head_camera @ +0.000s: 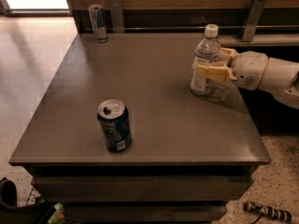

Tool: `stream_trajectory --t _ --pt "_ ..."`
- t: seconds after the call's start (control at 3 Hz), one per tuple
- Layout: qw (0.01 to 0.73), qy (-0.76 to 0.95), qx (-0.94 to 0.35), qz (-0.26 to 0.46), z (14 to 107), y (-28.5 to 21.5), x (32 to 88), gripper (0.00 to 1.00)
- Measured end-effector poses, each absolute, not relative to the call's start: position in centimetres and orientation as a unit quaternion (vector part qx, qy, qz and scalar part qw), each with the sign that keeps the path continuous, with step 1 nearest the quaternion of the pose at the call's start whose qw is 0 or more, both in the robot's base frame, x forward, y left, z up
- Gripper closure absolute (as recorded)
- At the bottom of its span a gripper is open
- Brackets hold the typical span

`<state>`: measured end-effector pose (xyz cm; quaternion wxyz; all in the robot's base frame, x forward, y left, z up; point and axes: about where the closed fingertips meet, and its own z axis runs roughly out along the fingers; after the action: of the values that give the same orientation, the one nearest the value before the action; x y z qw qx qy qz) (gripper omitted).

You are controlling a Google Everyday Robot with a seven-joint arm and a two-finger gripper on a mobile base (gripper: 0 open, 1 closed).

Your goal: Move blue plastic bottle near redbull can

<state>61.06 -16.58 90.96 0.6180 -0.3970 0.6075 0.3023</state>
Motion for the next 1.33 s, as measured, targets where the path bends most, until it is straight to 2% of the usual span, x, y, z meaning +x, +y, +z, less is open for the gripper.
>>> stream_trajectory --t 0.67,1.0,1.33 --pt "0.611 0.61 -0.407 0.299 92.5 -16.0 62.0 1.0" --pt "0.627 0.604 -0.399 0.287 98.4 -14.5 66.8 1.0" --pt "0.655 0.609 -0.366 0.257 104.6 -10.9 75.9 1.0"
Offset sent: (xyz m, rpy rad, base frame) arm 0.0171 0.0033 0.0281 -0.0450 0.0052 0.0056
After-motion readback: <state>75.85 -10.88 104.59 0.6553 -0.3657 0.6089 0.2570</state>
